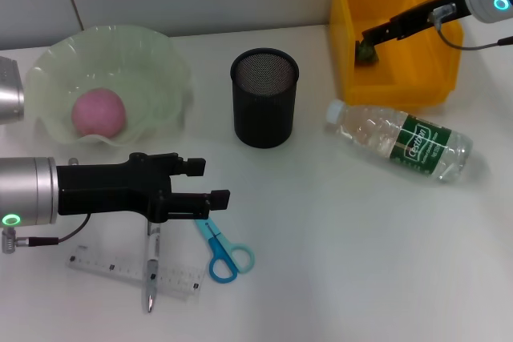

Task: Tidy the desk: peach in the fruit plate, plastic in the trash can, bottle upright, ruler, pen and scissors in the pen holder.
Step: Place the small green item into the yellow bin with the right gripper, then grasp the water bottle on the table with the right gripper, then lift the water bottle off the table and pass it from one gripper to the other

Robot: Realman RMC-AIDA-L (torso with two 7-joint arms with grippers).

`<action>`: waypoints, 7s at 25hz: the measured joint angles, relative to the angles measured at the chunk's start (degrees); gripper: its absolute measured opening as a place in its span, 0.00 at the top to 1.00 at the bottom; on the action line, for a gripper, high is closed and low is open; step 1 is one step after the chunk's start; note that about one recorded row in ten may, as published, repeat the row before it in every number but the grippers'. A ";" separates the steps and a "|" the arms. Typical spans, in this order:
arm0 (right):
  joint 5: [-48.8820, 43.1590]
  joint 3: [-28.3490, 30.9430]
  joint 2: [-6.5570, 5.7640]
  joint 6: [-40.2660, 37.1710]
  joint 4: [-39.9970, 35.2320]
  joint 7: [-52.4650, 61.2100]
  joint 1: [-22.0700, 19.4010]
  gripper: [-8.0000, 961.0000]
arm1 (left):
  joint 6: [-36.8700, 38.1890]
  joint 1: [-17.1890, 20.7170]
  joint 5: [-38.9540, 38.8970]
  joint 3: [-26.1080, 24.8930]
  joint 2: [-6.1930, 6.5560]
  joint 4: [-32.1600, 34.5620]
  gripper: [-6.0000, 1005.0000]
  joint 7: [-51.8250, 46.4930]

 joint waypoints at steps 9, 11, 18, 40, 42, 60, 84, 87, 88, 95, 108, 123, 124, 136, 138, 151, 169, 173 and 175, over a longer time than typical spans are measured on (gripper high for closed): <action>6.58 -0.02 -0.12 -14.49 -10.21 -0.61 -3.96 0.16 | 0.21 -0.10 -0.02 -0.09 0.03 0.00 0.19 -0.59; 6.72 0.02 -0.57 -18.81 -12.35 -0.48 -4.54 0.16 | 0.22 -0.10 -0.03 -0.09 0.05 0.00 0.19 -0.61; 5.66 0.58 -4.44 -27.69 -12.17 0.17 -4.20 0.16 | 0.25 -0.23 -0.08 -0.09 0.02 0.00 0.19 -1.02; -5.77 -0.90 -6.09 -24.95 5.49 -7.22 4.57 0.16 | 0.35 0.24 -0.74 -0.09 0.00 0.00 0.19 -2.49; -5.97 -1.32 -5.96 -24.31 6.25 -7.70 4.68 0.16 | 0.35 0.24 -0.74 -0.09 0.00 0.00 0.19 -2.49; -8.55 -5.31 -5.03 -18.69 11.69 -8.29 4.75 0.16 | 0.73 0.39 -1.24 -0.09 0.09 0.00 0.19 -2.82; -10.74 -8.21 -1.21 -14.72 15.52 -8.98 5.80 0.16 | 0.79 0.44 -1.32 -0.09 0.32 0.16 0.19 -2.64; -10.75 -8.23 -0.99 -14.68 15.34 -8.81 5.37 0.16 | 0.79 0.42 -1.32 -0.09 0.34 0.15 0.19 -2.67; -10.75 -8.23 -0.92 -14.68 15.21 -8.72 5.27 0.16 | 0.79 0.41 -1.32 -0.09 0.35 0.15 0.19 -2.71; -10.75 -8.20 -0.80 -14.71 14.93 -8.44 4.98 0.16 | 0.78 0.36 -1.32 -0.09 0.36 0.17 0.19 -2.77; -10.83 -8.14 -0.54 -15.35 13.47 -8.31 4.45 0.16 | 0.78 0.34 -1.32 -0.09 0.36 0.26 0.19 -2.82; -10.40 -7.65 -0.19 -15.56 11.52 -8.32 3.27 0.19 | 0.78 0.21 -1.32 -0.09 0.35 0.24 0.19 -2.83; -10.18 -7.61 0.06 -15.77 10.13 -8.36 2.64 0.20 | 0.78 0.21 -1.32 -0.09 0.35 0.24 0.19 -2.83; -1.94 -8.06 0.93 -18.56 -1.20 -12.64 -5.32 0.20 | 0.87 -0.09 -1.41 -0.96 0.35 0.13 0.19 -2.91; -1.00 -8.17 0.93 -18.55 -2.19 -13.25 -6.50 0.20 | 0.88 -0.09 -1.41 -0.96 0.35 0.19 0.19 -2.91; 16.46 -8.08 1.01 -20.78 -11.03 -25.23 -17.08 0.19 | 3.91 -0.08 -1.45 -4.64 0.26 0.51 0.19 -3.61; 44.45 -7.29 1.09 -20.94 -7.06 -45.83 -23.63 0.19 | 10.21 1.40 -11.29 -10.54 -0.03 -1.88 0.19 -2.26; 50.75 -7.38 1.11 -20.62 -2.51 -52.05 -23.07 0.19 | 11.32 1.39 -12.77 -10.72 -0.02 -2.33 0.19 -1.60; 52.57 -7.61 1.11 -20.61 -0.83 -53.78 -22.68 0.19 | 11.51 1.39 -13.25 -10.71 -0.05 -2.41 0.19 -1.59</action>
